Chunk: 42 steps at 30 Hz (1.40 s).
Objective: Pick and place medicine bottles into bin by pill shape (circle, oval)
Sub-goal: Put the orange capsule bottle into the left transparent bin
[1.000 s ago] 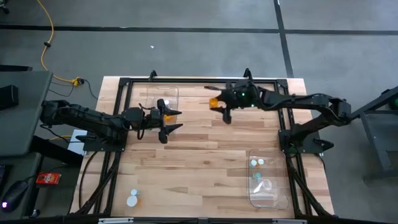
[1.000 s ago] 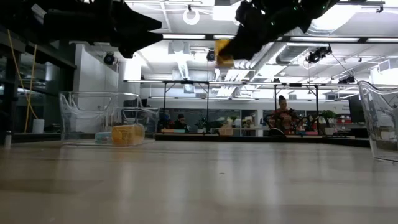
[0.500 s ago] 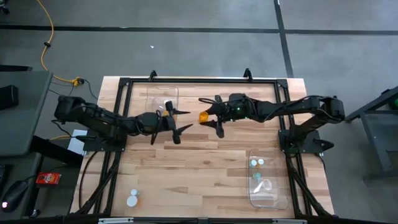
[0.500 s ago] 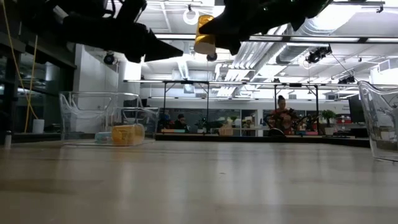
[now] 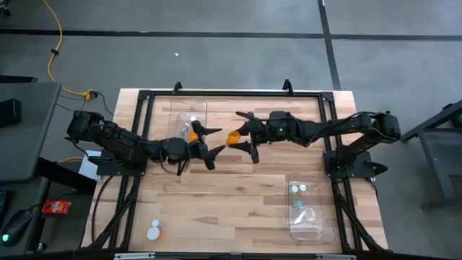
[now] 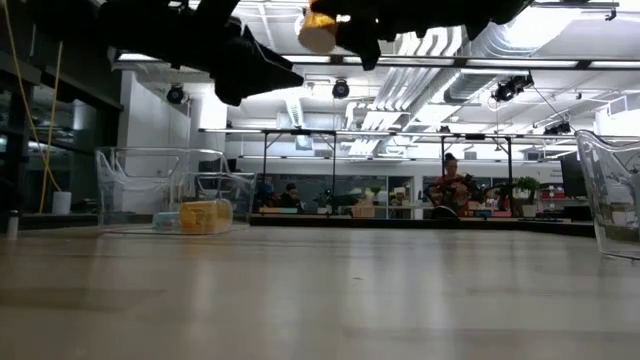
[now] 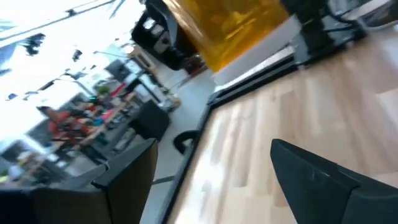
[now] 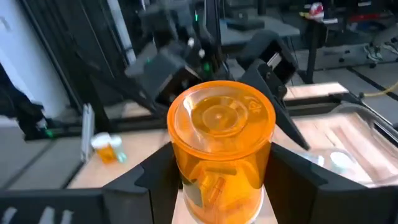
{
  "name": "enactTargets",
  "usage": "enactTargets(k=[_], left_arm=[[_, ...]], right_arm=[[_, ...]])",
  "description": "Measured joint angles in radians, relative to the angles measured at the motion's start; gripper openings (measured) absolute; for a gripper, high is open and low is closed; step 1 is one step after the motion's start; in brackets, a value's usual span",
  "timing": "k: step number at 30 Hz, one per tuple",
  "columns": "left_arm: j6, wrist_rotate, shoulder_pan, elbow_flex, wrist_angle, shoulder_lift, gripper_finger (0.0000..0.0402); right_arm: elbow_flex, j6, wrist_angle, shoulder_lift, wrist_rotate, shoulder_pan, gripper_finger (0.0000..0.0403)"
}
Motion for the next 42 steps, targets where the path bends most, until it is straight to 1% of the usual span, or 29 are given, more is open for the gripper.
enactTargets(k=[3,4,6,10,14,15,17,20,23,28,36,42], left_arm=[[0.019,-0.027,-0.02,0.021,0.002,0.0,0.0303],[0.007,-0.024,-0.026,0.029,0.004,0.0,0.0303],[-0.042,0.015,-0.035,0.05,0.008,0.0,0.0303],[-0.204,0.144,-0.034,0.067,0.073,0.0,0.0303],[-0.362,0.225,-0.006,0.068,0.104,-0.002,0.0303],[-0.407,0.257,0.005,0.067,0.107,-0.006,0.0303],[-0.488,0.363,0.026,0.068,0.129,-0.008,0.0303],[-0.552,0.506,0.049,0.068,0.14,-0.008,0.0303],[-0.563,0.584,0.055,0.068,0.174,-0.008,0.0303],[-0.56,0.638,0.05,0.068,0.187,-0.008,0.0303],[-0.6,0.621,0.047,0.067,0.278,-0.008,0.0296],[-0.576,0.622,0.032,0.067,0.298,0.0,0.0287]], right_arm=[[0.0,0.005,0.054,0.0,0.004,0.018,0.019],[0.0,-0.001,0.072,0.0,0.011,0.026,0.019],[0.0,-0.027,0.111,0.001,0.018,0.044,0.019],[0.0,-0.112,0.185,0.001,0.018,0.077,0.019],[0.0,-0.191,0.236,0.001,0.018,0.109,0.019],[0.0,-0.211,0.241,0.001,0.018,0.114,0.019],[0.0,-0.251,0.241,0.002,0.018,0.121,0.019],[0.0,-0.271,0.243,0.002,0.018,0.125,0.019],[0.0,-0.274,0.243,0.002,0.018,0.124,0.019],[0.0,-0.295,0.247,0.002,0.018,0.124,0.019],[0.0,-0.293,0.286,0.002,0.0,0.132,0.019],[0.0,-0.293,0.322,0.001,-0.001,0.146,0.019]])
